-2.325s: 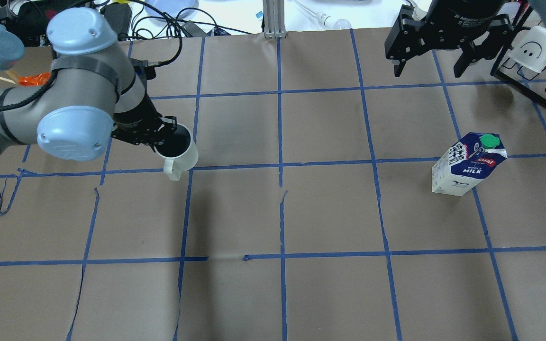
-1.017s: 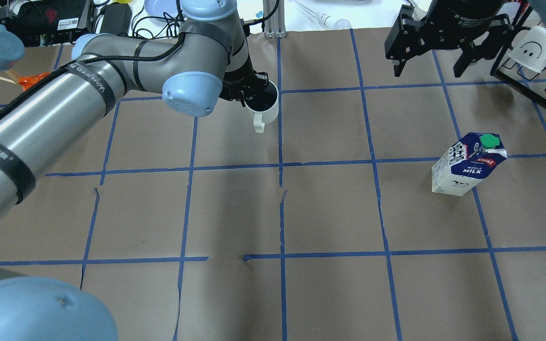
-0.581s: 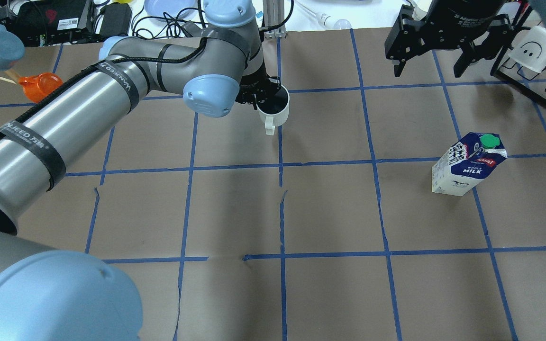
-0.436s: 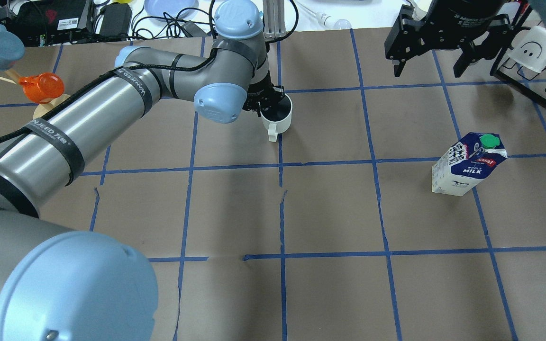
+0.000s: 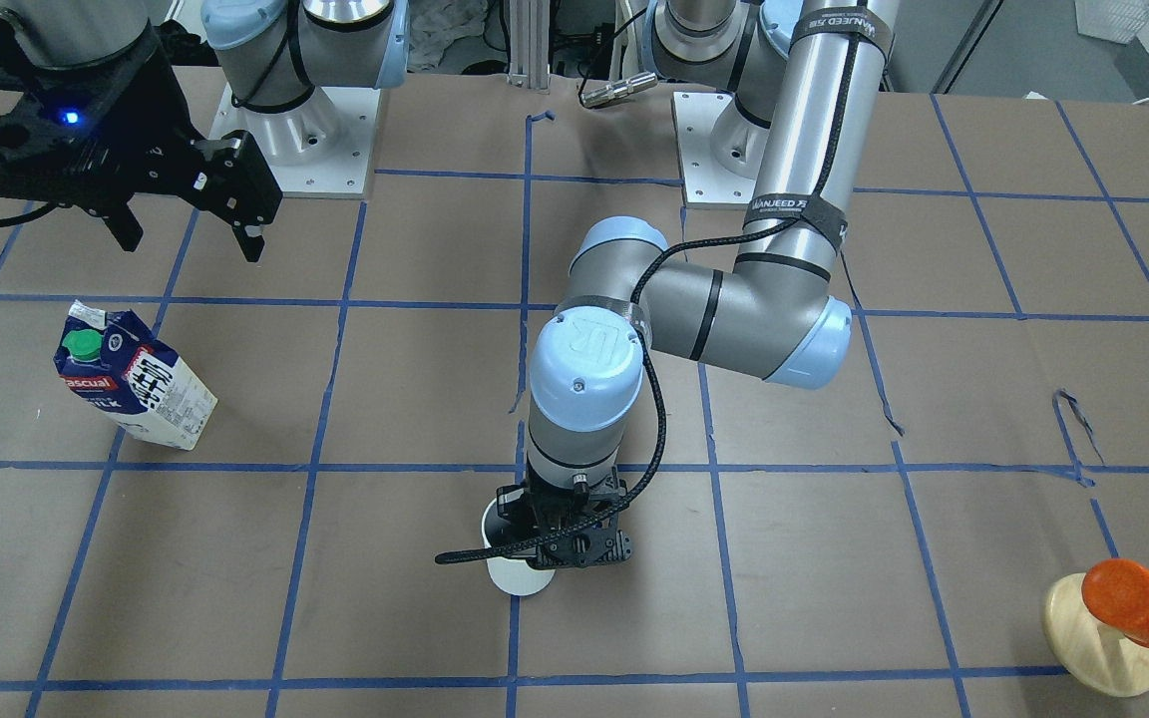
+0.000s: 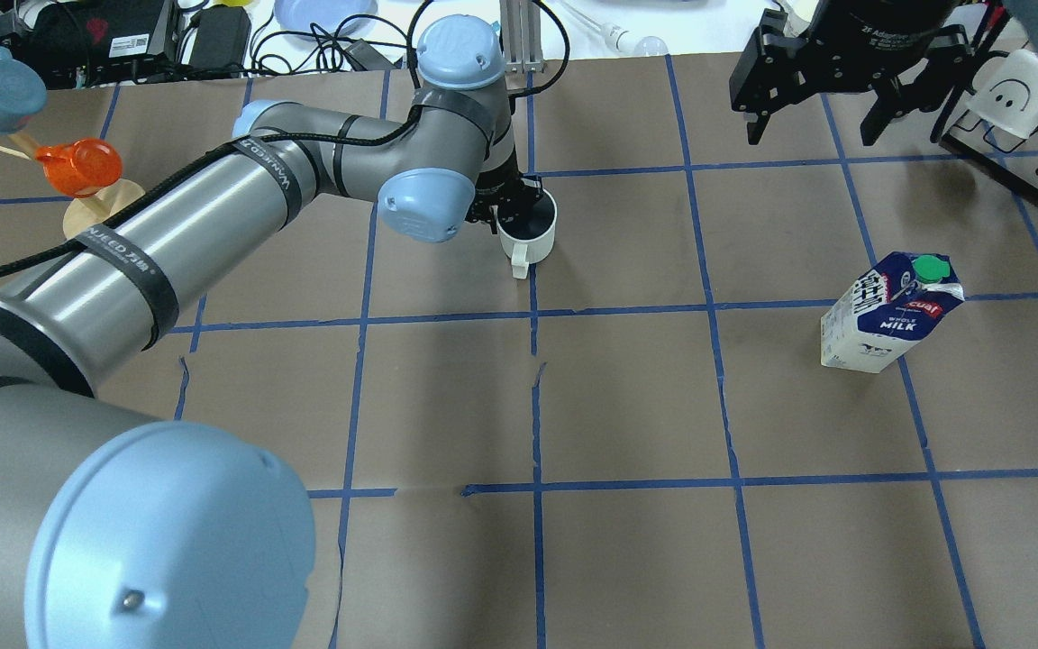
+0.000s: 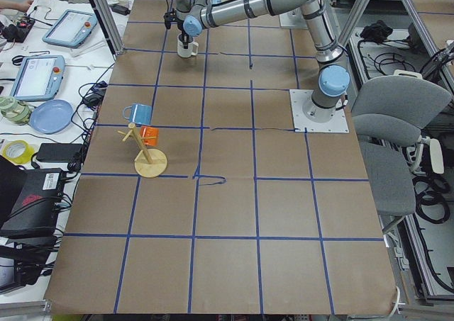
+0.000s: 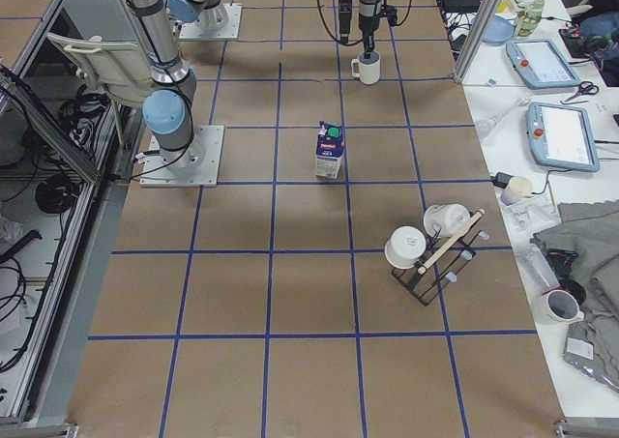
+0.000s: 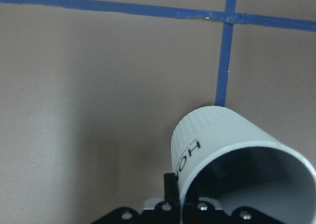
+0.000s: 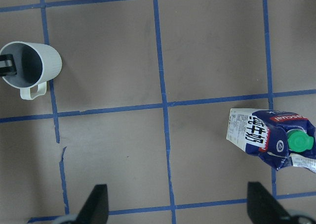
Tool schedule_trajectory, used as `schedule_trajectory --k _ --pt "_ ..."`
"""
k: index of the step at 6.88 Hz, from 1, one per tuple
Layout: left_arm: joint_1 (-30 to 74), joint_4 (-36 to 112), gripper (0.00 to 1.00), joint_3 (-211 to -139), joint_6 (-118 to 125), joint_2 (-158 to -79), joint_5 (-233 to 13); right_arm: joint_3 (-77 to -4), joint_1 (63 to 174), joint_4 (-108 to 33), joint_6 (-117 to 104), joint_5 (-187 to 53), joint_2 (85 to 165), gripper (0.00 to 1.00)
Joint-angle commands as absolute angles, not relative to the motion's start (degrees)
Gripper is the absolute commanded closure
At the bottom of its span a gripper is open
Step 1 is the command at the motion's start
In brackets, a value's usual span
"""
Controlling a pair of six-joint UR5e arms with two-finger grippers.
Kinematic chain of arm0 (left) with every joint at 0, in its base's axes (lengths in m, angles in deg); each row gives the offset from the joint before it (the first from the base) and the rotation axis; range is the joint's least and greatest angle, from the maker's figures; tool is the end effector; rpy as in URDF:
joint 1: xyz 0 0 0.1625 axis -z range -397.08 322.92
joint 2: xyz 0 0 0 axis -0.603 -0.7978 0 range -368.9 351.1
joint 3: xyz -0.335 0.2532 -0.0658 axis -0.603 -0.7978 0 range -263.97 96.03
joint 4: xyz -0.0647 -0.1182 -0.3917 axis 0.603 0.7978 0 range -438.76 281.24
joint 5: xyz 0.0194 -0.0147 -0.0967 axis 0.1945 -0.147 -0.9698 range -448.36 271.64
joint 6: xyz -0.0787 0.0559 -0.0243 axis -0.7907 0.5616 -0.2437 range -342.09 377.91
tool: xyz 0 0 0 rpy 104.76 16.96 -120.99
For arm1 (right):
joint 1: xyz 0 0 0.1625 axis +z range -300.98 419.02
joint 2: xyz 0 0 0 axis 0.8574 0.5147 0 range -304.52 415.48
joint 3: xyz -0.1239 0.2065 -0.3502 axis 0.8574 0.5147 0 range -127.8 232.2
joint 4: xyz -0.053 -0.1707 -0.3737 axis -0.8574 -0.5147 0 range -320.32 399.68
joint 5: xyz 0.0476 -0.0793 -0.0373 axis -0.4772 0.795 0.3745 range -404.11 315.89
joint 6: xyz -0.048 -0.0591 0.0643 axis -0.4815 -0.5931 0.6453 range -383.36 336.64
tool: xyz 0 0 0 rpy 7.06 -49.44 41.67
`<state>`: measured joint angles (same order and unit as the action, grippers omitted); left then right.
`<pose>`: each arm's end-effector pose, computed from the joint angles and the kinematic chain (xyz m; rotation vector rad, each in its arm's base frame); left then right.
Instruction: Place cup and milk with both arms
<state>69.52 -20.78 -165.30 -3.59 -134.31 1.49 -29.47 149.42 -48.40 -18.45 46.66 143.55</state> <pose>-0.3295 -0.6374 0.2426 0.1327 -3.1032 0.1340 0.1355 -0.5104 0.5394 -0.1238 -3.1270 0.1232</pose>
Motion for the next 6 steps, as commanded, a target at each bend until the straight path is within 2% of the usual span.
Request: schedule_trajectory --k 1,6 --pt "68.5 -20.4 0.0 -164.9 0.5 -131.9 1.4 -29.5 149.5 -48.4 -18.4 46.7 143.5 0.0" --pt "56.6 -2.8 0.0 -165.3 17.7 -114.5 1.8 -29.6 149.4 -48.4 -18.8 46.8 143.4 0.0"
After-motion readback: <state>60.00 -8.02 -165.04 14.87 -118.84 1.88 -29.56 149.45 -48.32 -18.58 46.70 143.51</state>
